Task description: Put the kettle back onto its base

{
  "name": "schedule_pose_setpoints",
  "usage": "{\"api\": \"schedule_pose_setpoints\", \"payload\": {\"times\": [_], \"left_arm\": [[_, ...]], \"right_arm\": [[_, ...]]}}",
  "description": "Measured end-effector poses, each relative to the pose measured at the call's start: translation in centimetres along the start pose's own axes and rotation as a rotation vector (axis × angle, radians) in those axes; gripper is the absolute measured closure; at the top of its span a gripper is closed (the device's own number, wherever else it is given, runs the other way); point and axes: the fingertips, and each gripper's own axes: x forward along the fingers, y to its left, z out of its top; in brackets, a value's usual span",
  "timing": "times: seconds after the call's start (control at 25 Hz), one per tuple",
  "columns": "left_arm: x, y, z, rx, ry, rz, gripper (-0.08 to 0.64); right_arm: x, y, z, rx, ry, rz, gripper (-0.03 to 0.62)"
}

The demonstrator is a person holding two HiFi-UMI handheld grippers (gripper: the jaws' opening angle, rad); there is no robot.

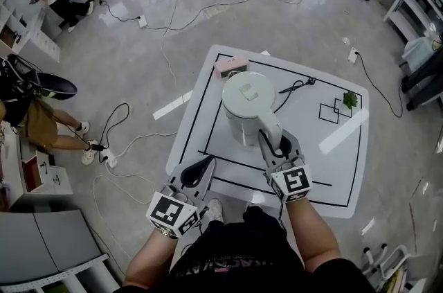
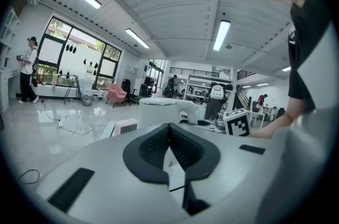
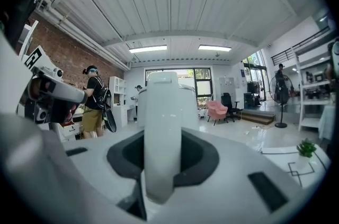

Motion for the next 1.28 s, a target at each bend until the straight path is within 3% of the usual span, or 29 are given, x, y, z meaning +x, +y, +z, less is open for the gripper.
{"api": "schedule_pose_setpoints", "payload": {"times": [0.8, 1.28], "left_arm": [[-0.4, 1.9, -1.9, -0.019, 0.059, -0.020, 0.555], [-0.4, 1.7, -2.9, -0.020, 0.073, -0.057, 0.555]], "right_arm": [[-1.8, 0.6, -0.3, 0.010, -0.075, -0.099, 0.492], [-2.7, 0.9, -1.6, 0.024, -0.068, -0.137, 0.491]]}}
